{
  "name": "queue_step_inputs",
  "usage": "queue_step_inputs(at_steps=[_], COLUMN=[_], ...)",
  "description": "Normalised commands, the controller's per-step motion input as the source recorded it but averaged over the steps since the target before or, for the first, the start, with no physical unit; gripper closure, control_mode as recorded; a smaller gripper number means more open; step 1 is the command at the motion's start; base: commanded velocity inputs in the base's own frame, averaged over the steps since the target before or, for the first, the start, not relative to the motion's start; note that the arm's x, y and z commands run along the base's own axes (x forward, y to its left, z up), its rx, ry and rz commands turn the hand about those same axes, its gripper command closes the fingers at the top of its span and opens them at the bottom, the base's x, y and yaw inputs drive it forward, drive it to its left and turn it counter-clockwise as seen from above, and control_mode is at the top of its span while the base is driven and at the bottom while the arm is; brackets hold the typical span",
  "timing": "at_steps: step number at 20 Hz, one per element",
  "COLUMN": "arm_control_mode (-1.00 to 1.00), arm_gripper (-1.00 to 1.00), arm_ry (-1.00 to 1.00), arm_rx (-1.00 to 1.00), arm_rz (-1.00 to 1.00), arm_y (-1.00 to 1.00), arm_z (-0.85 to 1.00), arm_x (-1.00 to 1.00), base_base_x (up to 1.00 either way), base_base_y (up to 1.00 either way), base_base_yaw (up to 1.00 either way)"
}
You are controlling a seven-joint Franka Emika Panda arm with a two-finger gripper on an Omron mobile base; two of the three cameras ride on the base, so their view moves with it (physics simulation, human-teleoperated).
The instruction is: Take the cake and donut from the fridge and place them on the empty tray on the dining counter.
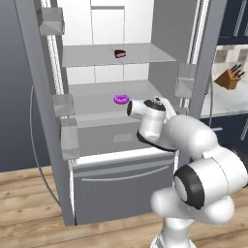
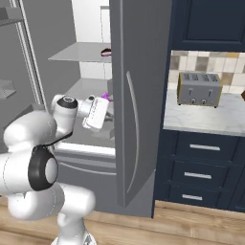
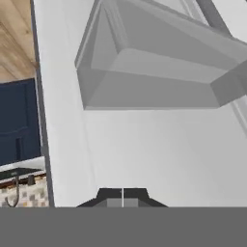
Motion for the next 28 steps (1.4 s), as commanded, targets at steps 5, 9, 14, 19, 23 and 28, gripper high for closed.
queue_step_inputs(at_steps=[5,9,14,19,23,28], arm_control_mode=[-1.0,-1.0,-1.0,-1.0,-1.0,-1.0], arm_gripper=[1.0,1.0,1.0,1.0,1.0,1.0], arm_ry=[0.03,0.0,0.01,0.01,0.01,0.01], arm_rx=[-0.03,0.0,0.0,0.0,0.0,0.0], arm_rz=[0.0,0.0,0.0,-0.09,-0.09,-0.06], arm_y=[-0.26,-0.4,-0.57,-0.98,-1.0,-1.0], arm_z=[-0.13,-0.04,0.0,0.0,0.0,0.0], arm_x=[0.22,0.06,0.0,-0.07,0.0,0.0], base_base_x=[0.0,0.0,0.0,0.0,0.0,0.0], base_base_y=[0.0,0.0,0.0,0.0,0.0,0.0], base_base_yaw=[0.0,0.0,0.0,0.0,0.0,0.0])
